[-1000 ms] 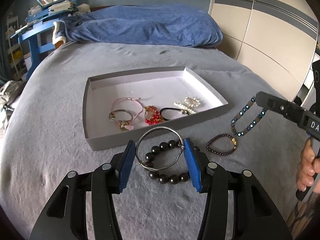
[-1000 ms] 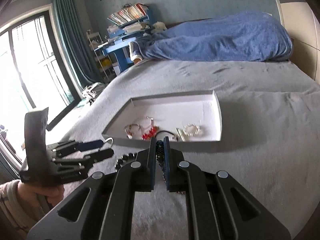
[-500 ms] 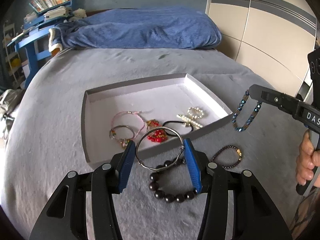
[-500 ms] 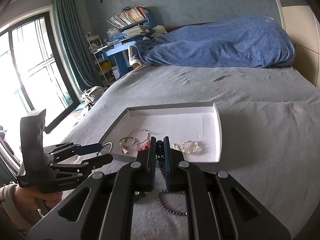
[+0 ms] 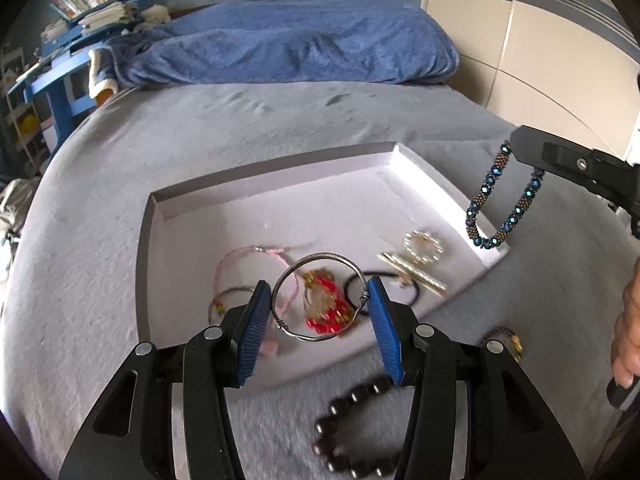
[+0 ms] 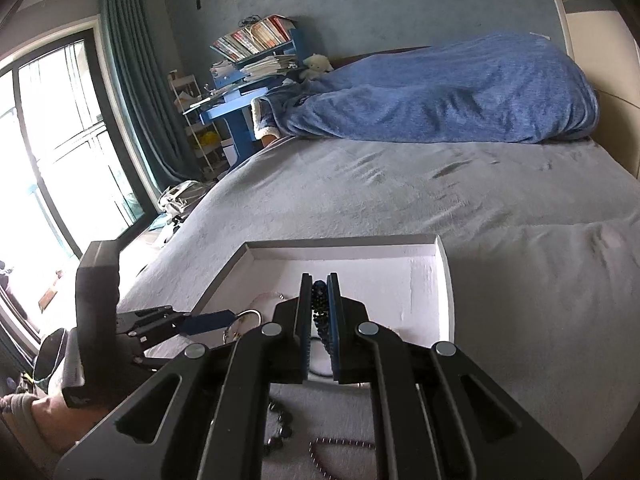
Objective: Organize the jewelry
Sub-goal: 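Lower the bangle and blue bracelet into the tray and open both grippers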
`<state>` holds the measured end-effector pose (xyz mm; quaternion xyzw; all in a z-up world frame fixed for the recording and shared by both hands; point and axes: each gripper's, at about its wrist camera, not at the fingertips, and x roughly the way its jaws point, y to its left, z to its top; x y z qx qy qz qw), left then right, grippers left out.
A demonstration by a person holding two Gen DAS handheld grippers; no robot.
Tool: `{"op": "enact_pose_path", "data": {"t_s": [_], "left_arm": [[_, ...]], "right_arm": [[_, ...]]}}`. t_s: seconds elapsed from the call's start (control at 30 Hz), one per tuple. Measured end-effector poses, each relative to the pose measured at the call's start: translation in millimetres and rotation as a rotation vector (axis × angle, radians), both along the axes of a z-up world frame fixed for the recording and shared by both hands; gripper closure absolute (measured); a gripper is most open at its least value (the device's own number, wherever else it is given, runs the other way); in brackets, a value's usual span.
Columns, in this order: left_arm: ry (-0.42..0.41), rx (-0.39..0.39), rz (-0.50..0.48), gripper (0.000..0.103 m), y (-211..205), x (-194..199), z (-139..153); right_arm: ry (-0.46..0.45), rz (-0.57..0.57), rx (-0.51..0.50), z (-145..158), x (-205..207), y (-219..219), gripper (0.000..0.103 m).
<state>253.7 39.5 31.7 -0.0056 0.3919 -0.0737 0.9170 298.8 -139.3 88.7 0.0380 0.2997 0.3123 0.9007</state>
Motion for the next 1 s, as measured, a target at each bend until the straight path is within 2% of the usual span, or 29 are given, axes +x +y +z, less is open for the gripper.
{"op": "enact_pose_path", "data": {"t_s": [0.1,0.33,0.53,0.63,0.73,0.83,0.9,1.0], "left_arm": [[0.022,-0.022,0.033,0.052,6.4,15.8,-8.1],[0.045,0.026,0.044,0.052,7.1,40.8,-22.7],[0.086,0.037,0.062,0.052,12.0,58.7,-36.2],[0.082,0.057,0.06,0.052,10.0,59.1,-39.4],[0.084,0.043,0.056,0.052,10.5,57.6,-38.8],[0.076,0.039,0.047,0.047,10.3,54.8,-37.9],[0.071,0.039,0.046,0.038,9.5,52.3,-37.1],[0.06,0.039,0.048,0.029,7.9,50.1,-34.5]], "right_arm": [[0.027,-0.016,0.0,-10.8,15.2,1.6,0.096],[0.081,-0.049,-0.023,-39.2,44.5,6.3,0.096],[0.091,-0.048,-0.053,-51.1,49.9,15.0,0.096],[0.099,-0.049,-0.077,-57.4,50.9,15.9,0.096],[0.12,-0.052,-0.084,-62.2,51.8,16.1,0.096],[0.124,-0.046,-0.093,-63.7,51.0,17.5,0.096],[0.125,-0.046,-0.089,-62.8,51.0,16.9,0.094],[0.117,-0.054,-0.085,-61.1,51.0,14.8,0.084]]}}
